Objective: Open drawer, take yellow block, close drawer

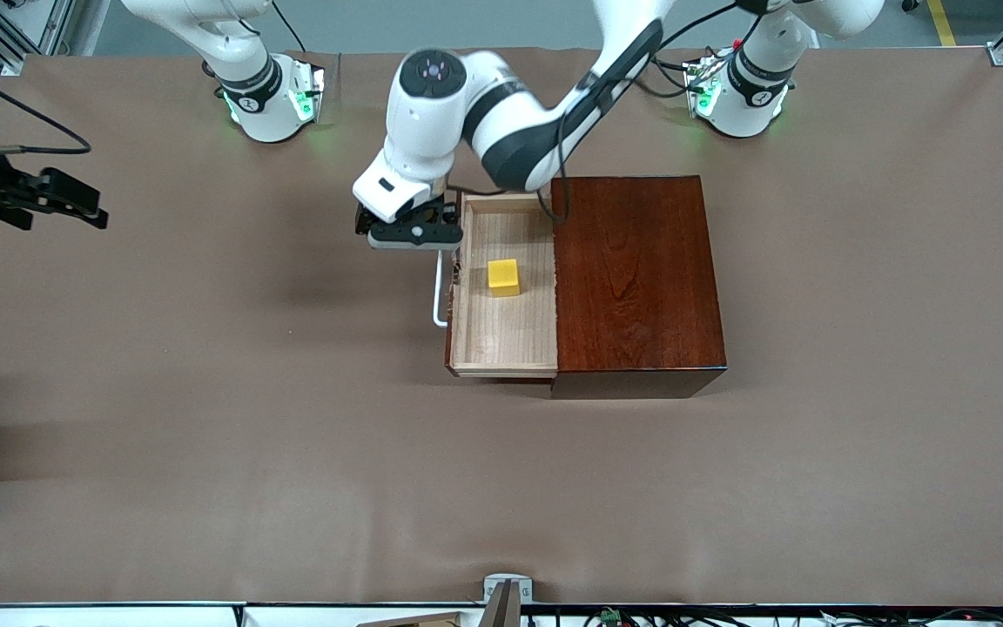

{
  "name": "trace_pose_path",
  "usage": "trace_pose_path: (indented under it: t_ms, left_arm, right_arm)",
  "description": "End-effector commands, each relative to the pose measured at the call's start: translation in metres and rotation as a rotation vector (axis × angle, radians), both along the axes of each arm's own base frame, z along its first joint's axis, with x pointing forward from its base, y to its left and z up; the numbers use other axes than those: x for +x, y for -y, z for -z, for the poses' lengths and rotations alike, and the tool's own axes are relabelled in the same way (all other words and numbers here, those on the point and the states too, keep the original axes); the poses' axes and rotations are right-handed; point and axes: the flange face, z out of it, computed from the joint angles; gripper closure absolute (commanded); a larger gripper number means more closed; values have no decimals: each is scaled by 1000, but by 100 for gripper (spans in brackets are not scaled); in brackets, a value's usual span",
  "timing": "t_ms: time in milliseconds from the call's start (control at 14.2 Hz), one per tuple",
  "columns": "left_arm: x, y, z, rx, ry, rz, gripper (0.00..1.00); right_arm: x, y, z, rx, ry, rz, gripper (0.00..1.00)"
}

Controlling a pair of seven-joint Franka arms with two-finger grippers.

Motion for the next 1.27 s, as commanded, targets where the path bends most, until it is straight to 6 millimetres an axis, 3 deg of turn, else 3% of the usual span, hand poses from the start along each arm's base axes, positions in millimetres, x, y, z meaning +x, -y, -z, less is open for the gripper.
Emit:
trace_pose_path:
  t_ms: [0,141,494,776,917,1128,1199]
  left_arm:
    - [13,-56,-71,74,-45,-46,0]
    - [24,-105,-113,141,-68,-8,0]
    - [62,-259,-173,277,-138,232,0]
    - [72,-373,-189,301,-123,345,0]
    - [81,-429,-188,297,-132,340,0]
    - [95,-493,-184,284,-119,350,0]
    - [99,-506,-184,284,-116,351,0]
  right_arm:
    - [4,-22,5,-2,-17,55,0]
    - [3,-37,4,-8,-13,96,0]
    - [7,-89,20,-35,-30,231,0]
    - [10,-144,43,-58,-33,319,0]
    - [7,-187,55,-71,-28,371,0]
    - [-1,-265,88,-94,-12,505,0]
    - [-4,-287,100,-98,-5,551,0]
